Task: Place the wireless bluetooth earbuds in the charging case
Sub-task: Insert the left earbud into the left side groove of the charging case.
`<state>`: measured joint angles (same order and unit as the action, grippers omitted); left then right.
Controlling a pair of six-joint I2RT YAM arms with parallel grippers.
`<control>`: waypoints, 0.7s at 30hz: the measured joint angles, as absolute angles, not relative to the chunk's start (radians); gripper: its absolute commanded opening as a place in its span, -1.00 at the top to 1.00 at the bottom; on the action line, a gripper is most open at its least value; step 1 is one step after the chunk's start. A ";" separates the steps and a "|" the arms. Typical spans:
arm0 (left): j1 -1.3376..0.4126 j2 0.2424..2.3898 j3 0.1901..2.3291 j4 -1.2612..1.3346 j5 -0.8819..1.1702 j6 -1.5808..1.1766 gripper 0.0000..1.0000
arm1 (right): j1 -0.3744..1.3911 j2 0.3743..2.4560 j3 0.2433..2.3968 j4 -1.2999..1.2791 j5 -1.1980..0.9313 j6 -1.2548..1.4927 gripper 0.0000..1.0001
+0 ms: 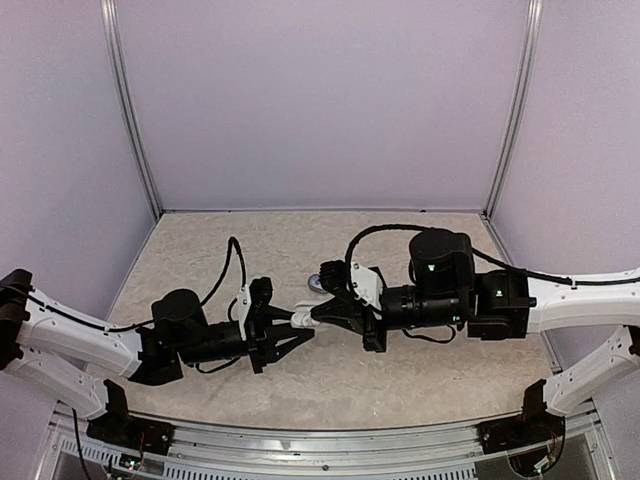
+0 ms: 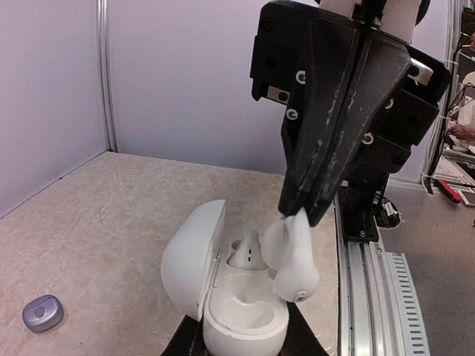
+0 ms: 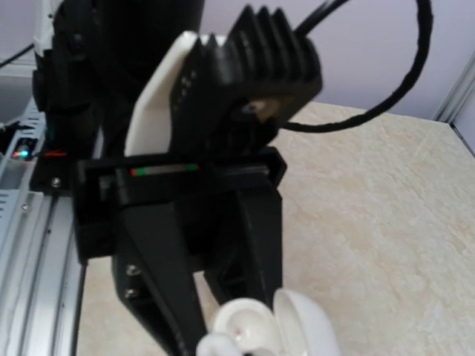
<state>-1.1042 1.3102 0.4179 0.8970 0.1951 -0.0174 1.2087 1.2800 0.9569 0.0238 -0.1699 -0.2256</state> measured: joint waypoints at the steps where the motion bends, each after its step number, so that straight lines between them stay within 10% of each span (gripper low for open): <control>1: -1.106 1.311 0.418 0.897 0.196 -0.017 0.94 | 1.213 1.287 0.960 0.025 -0.159 -0.229 1.00; 21: -1.112 1.323 0.418 0.927 0.194 -0.032 0.94 | 1.244 1.320 0.973 0.060 -0.038 -0.245 1.00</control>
<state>-1.1122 1.3231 0.4179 0.9268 0.1944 -0.0322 1.2442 1.3197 0.9726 0.0601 -0.0383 -0.2455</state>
